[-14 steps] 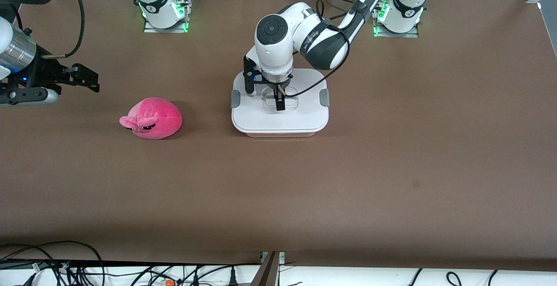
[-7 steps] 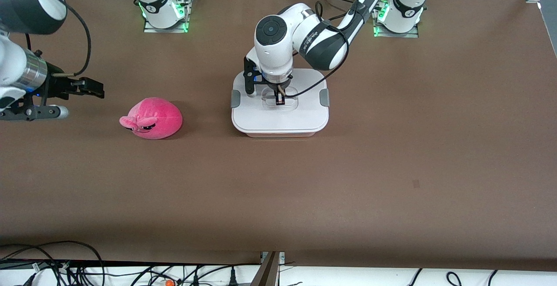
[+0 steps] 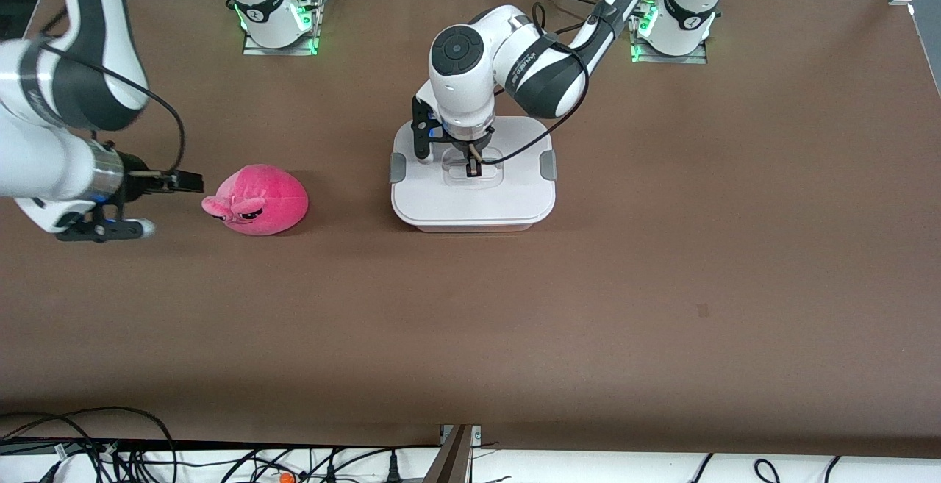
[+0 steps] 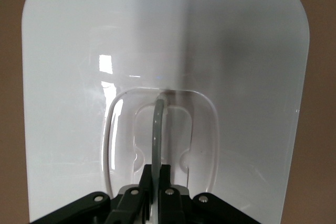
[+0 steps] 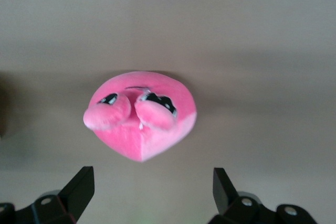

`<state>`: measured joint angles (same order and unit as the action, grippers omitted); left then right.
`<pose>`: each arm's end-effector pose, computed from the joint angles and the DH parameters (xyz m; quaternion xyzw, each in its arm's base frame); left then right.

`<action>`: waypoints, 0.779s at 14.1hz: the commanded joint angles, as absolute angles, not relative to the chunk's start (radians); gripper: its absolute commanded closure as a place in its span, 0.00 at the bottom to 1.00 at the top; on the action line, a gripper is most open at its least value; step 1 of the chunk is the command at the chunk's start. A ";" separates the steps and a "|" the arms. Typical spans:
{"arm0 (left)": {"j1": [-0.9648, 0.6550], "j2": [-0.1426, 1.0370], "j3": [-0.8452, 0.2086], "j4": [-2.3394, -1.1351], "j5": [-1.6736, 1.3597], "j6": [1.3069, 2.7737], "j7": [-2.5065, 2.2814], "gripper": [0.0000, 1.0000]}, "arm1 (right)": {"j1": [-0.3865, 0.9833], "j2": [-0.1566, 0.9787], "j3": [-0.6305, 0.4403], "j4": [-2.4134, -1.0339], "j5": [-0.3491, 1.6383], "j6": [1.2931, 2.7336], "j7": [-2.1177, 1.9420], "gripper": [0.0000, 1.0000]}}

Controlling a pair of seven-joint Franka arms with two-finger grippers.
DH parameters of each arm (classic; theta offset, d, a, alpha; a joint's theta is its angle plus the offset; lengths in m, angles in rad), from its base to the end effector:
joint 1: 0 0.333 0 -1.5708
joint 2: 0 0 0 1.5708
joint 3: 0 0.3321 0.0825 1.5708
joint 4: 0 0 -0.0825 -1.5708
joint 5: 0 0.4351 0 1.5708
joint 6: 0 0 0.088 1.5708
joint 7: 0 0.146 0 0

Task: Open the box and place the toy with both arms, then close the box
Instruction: 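Lift the lid with the left gripper while the right gripper reaches the toy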

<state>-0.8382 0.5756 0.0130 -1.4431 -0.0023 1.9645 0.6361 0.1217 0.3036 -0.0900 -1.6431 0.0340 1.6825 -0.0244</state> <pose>0.5130 -0.5579 0.3021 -0.7441 0.6675 0.0267 0.0051 0.6592 0.0294 0.3790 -0.9911 -0.0240 0.1311 0.0024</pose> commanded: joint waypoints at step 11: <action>-0.812 0.468 0.035 -1.427 0.012 1.755 0.649 1.00 | 0.158 0.228 -0.063 -2.005 0.051 1.991 -0.006 0.00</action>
<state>-0.8354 0.5156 0.0253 -1.4230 -0.0022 1.8232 0.6354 0.1622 0.2445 -0.0695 -1.9721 0.0352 1.9457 -0.0166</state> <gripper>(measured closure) 0.930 0.000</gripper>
